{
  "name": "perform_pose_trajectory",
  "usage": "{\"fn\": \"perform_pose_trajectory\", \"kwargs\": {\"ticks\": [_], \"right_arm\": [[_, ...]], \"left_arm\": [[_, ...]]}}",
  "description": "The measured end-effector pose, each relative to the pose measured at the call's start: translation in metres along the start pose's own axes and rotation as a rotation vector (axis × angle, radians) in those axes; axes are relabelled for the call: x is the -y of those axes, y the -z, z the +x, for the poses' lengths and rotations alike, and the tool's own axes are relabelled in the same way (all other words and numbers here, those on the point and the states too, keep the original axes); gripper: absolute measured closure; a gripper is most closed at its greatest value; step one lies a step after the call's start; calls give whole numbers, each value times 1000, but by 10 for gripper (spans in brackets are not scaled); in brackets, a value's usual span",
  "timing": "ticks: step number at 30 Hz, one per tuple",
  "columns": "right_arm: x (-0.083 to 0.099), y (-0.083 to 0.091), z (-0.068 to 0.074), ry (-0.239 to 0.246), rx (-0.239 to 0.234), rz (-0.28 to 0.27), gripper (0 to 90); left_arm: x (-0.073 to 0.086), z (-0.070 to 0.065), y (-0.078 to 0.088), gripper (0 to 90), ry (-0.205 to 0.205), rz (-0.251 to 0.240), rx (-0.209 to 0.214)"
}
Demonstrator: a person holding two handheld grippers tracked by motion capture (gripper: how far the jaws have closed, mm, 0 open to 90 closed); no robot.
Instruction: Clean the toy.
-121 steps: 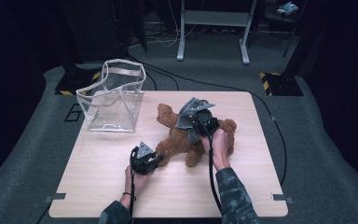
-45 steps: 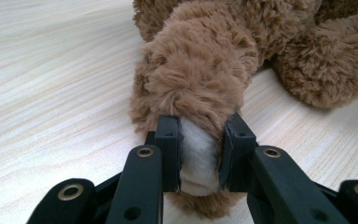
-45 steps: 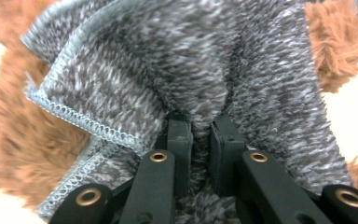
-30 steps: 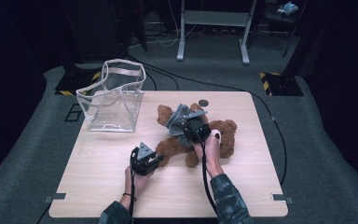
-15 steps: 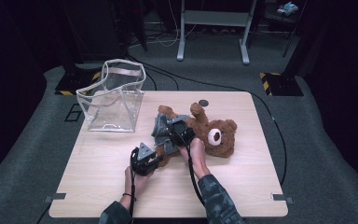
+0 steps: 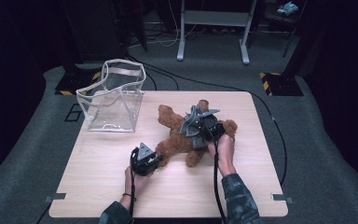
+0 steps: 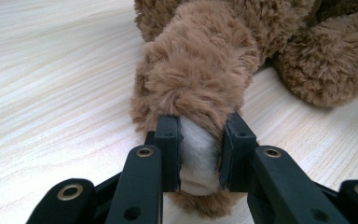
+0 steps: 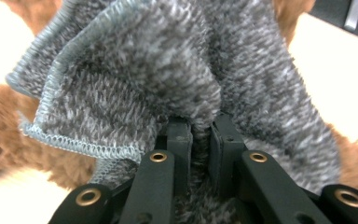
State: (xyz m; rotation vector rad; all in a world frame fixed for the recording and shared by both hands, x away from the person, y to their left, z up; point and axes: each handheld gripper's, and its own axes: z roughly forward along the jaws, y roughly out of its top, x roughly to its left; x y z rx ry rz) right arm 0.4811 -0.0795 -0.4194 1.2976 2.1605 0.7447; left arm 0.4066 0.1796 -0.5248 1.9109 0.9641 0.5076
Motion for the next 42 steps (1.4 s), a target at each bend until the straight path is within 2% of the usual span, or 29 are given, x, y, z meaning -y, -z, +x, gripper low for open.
{"fn": "perform_pose_trajectory", "kwargs": {"ticks": [1,2,4,6,7,11,13,16,19,20,22,23,25,27,29,30,31,32,34,35,37,39,42], "right_arm": [[-2,4,1,-6,-5,-16,803],[-4,9,5,-5,-36,-42,803],[-6,12,13,18,-57,-48,804],[-5,8,17,43,-34,-25,806],[-4,5,13,44,-30,-17,807],[6,2,-22,-74,-89,-25,811],[9,5,-32,-115,-109,-38,811],[9,14,-37,-111,-79,-75,809],[8,22,-43,-120,-15,-92,809],[10,22,-48,-128,5,-91,810],[15,21,-56,-156,13,-78,810],[18,19,-61,-152,45,-81,810],[25,16,-72,-180,77,-67,810],[30,14,-81,-195,134,-42,810],[33,15,-88,-226,139,-32,809],[33,17,-90,-236,124,-47,808],[31,23,-88,-243,106,-83,807],[29,27,-86,-230,96,-103,805],[22,33,-77,-219,34,-157,803],[19,33,-72,-208,9,-170,803],[14,26,-61,-175,-15,-153,804],[15,16,-55,-156,18,-112,804],[24,8,-67,-204,51,-102,805]], "left_arm": [[0,0,0,724,3,-2,-1],[0,0,0,723,3,-2,-1],[0,0,0,724,2,-2,-2],[0,0,0,724,3,-2,-1],[0,0,0,723,3,-2,-1],[0,0,0,723,-4,7,9],[0,-1,0,723,-2,-2,4],[0,0,0,724,-2,6,10],[0,0,0,723,-1,5,8],[0,0,0,723,-3,7,9],[0,-1,0,723,1,1,6],[0,-1,0,724,-2,-1,3],[0,0,0,723,-2,4,6],[0,-1,0,724,-2,0,3],[0,-1,0,723,3,1,4],[0,-1,0,724,-3,7,5],[0,-1,0,724,-4,7,5],[0,-1,0,723,-3,7,5],[0,-1,0,723,-5,3,2],[0,-1,-1,723,-5,-2,-3],[0,-1,0,724,-5,7,4],[0,-2,-1,723,-5,-2,-4],[0,-2,-1,723,-9,-2,-4]]}}
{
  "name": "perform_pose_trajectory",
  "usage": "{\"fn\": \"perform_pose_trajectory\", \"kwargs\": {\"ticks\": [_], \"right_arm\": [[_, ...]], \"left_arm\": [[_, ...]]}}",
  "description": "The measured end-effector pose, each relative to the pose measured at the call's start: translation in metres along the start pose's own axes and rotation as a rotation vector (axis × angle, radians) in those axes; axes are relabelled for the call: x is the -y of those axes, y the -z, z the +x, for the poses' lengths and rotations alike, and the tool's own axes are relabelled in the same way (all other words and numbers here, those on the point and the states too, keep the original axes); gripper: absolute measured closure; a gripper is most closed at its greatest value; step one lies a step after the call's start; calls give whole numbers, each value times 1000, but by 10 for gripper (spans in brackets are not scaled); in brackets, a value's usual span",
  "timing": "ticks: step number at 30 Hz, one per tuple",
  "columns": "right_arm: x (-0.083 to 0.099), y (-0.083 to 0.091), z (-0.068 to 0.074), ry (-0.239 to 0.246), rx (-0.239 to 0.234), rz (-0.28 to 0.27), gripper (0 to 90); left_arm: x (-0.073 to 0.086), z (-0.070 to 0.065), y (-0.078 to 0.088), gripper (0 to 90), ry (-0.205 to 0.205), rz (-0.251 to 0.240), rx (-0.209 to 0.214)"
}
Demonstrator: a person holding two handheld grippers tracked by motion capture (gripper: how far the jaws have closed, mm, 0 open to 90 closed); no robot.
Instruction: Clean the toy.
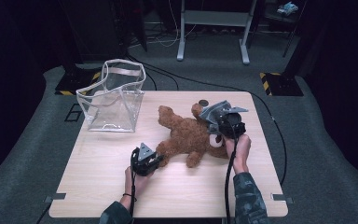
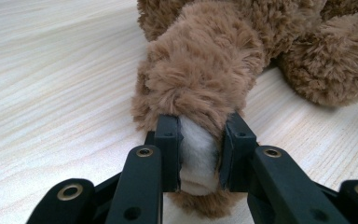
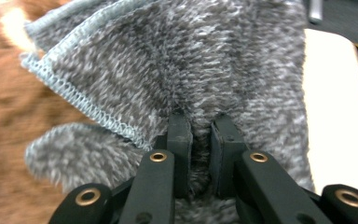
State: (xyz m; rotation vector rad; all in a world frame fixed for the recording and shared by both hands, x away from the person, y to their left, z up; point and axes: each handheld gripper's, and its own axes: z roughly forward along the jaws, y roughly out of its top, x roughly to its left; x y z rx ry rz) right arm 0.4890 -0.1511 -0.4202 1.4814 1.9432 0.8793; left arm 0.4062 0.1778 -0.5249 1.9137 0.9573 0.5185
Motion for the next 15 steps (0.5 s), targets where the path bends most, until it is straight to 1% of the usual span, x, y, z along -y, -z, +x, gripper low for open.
{"fn": "perform_pose_trajectory", "kwargs": {"ticks": [3,4,6,8,9,11,13,15], "right_arm": [[4,3,-15,-34,54,5,805],[5,4,-19,-42,60,10,805],[11,6,-27,-55,88,24,805],[17,6,-33,-77,85,35,806],[22,7,-36,-79,82,40,806],[30,9,-37,-87,87,51,806],[42,9,-39,-111,84,59,807],[50,8,-40,-124,82,61,808]], "left_arm": [[0,0,0,724,-2,1,-1],[0,0,0,724,0,0,-2],[0,0,0,723,-2,-1,-4],[0,0,0,724,-2,3,-1],[0,0,0,723,-3,6,0],[0,-1,0,724,-2,0,-5],[0,-1,0,724,-2,1,-6],[0,-1,0,724,-7,3,-7]]}}
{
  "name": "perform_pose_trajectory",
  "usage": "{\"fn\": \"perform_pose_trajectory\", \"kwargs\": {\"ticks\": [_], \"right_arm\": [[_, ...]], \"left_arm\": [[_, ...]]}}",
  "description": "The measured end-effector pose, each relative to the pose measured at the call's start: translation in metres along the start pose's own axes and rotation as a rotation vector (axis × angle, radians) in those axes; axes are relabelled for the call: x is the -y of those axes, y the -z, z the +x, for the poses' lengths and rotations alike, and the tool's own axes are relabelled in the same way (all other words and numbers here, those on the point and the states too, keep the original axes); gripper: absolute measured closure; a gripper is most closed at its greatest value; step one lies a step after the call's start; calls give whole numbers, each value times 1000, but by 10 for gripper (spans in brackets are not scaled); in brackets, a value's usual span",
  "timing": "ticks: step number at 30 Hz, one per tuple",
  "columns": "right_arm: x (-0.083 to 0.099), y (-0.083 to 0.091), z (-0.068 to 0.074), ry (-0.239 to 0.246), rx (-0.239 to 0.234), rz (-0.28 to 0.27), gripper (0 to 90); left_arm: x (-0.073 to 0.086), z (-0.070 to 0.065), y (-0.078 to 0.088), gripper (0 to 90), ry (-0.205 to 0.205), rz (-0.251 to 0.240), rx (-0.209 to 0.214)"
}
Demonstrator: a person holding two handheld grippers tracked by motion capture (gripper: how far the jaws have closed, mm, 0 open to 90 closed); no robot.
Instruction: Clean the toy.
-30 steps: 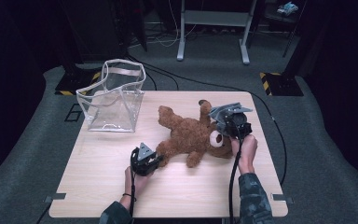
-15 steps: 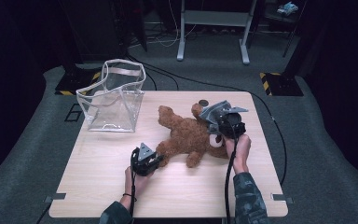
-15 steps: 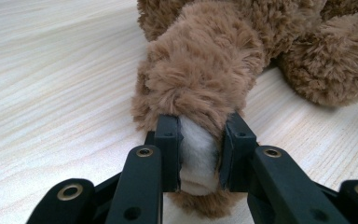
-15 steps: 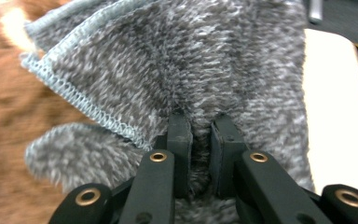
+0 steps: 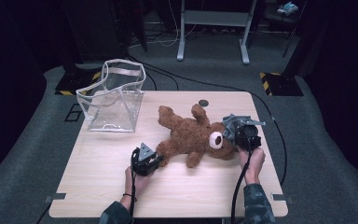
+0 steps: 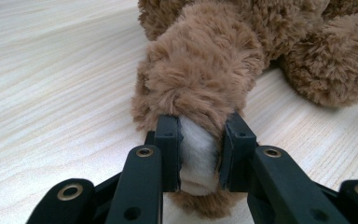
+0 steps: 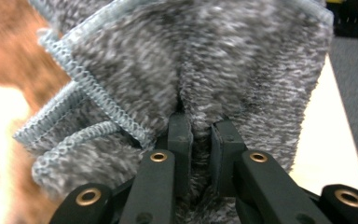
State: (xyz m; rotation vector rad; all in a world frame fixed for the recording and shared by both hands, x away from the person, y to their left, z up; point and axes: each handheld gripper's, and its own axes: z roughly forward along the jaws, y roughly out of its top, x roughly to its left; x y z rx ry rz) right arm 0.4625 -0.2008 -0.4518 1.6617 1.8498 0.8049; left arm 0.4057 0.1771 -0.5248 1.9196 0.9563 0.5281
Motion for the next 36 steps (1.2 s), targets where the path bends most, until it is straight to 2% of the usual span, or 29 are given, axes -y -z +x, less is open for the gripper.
{"fn": "perform_pose_trajectory", "kwargs": {"ticks": [4,6,8,11,13,14,16,17,18,19,20,23,24,26,28,29,30,32,34,35,36], "right_arm": [[21,-10,-7,-48,-8,51,808],[30,-14,-7,-54,-14,78,808],[40,-17,-6,-44,-20,114,808],[44,-11,-2,-18,-32,133,807],[39,3,-3,-2,-24,103,805],[34,14,-5,-7,-29,48,805],[24,34,-5,-8,-42,-29,802],[20,40,-2,-12,-56,-54,801],[15,47,3,11,-77,-85,801],[13,49,9,24,-92,-95,800],[13,47,19,61,-102,-95,800],[22,31,27,75,-74,-56,802],[25,27,25,73,-62,-45,802],[37,16,13,31,-49,-15,804],[44,11,6,21,-35,19,804],[45,10,3,12,-42,24,803],[46,15,1,0,-44,14,803],[40,29,5,18,-52,-28,803],[29,43,15,43,-85,-78,802],[20,51,25,80,-97,-109,802],[15,54,33,97,-107,-123,801]], "left_arm": [[0,0,0,724,-1,0,-2],[0,0,0,724,-3,1,-3],[0,0,0,724,-5,2,-2],[0,0,0,723,0,1,-4],[0,0,0,723,-1,1,-4],[0,0,0,723,-2,1,-4],[0,-1,0,724,-1,1,-3],[0,-1,0,724,-1,1,-3],[0,-1,0,723,-2,1,-4],[0,-1,0,723,-3,1,-4],[0,-1,0,723,-3,1,-4],[0,0,0,724,-1,0,-3],[0,-1,0,723,-1,0,-3],[0,0,0,724,-1,0,-3],[0,0,0,724,-1,0,-3],[0,0,0,723,-1,0,-3],[0,0,0,723,-1,0,-3],[0,-1,0,723,-2,1,-3],[0,-1,0,724,-1,0,-3],[0,-1,0,723,-3,1,-4],[0,0,0,723,-2,1,-3]]}}
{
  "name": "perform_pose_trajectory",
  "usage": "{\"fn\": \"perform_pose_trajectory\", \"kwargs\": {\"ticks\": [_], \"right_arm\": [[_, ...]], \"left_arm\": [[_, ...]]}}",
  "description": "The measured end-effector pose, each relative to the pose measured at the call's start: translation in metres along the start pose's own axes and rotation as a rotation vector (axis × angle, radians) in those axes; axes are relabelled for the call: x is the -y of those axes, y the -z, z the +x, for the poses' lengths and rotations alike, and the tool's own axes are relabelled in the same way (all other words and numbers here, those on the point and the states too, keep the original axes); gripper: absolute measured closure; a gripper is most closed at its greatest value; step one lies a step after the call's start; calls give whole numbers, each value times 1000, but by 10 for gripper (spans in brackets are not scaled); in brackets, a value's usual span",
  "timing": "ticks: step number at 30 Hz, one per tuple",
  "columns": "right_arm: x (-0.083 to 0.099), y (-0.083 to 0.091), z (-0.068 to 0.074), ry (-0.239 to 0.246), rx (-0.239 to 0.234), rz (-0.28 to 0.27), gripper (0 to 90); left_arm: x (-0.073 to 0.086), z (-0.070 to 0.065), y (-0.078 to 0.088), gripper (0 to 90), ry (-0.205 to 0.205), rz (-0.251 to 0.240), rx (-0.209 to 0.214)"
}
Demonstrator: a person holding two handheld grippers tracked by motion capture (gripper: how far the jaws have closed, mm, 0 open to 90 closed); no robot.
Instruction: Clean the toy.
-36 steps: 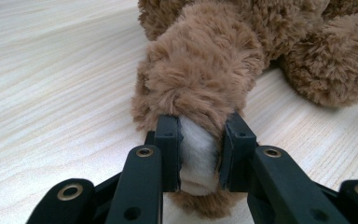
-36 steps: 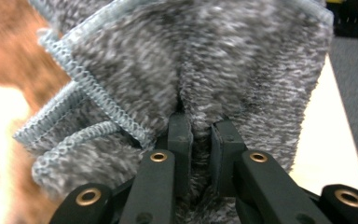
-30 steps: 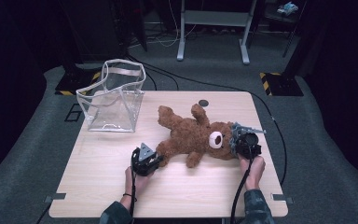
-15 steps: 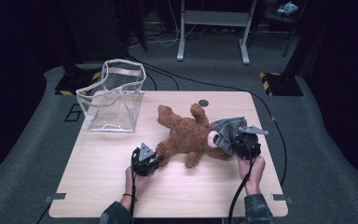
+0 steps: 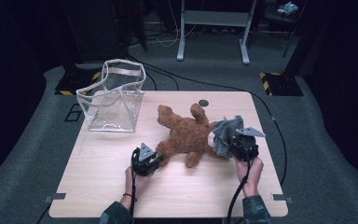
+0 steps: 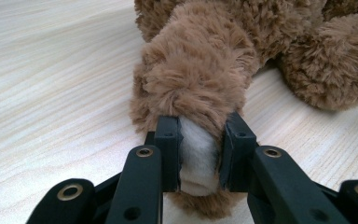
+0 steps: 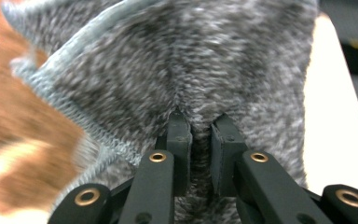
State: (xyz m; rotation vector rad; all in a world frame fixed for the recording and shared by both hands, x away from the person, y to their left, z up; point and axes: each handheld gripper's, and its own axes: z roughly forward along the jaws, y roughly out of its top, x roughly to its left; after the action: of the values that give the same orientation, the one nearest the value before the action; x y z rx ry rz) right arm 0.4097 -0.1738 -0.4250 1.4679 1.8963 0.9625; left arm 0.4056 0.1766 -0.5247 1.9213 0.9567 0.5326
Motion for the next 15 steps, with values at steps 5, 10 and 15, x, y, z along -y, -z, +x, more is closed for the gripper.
{"fn": "perform_pose_trajectory", "kwargs": {"ticks": [5,10,15], "right_arm": [[-14,-18,27,63,-1,16,805],[16,-26,0,-31,11,51,808],[39,-34,-16,-46,40,132,804]], "left_arm": [[0,1,0,723,7,-3,3],[0,0,0,723,9,-4,4],[0,0,0,723,6,-3,2]]}}
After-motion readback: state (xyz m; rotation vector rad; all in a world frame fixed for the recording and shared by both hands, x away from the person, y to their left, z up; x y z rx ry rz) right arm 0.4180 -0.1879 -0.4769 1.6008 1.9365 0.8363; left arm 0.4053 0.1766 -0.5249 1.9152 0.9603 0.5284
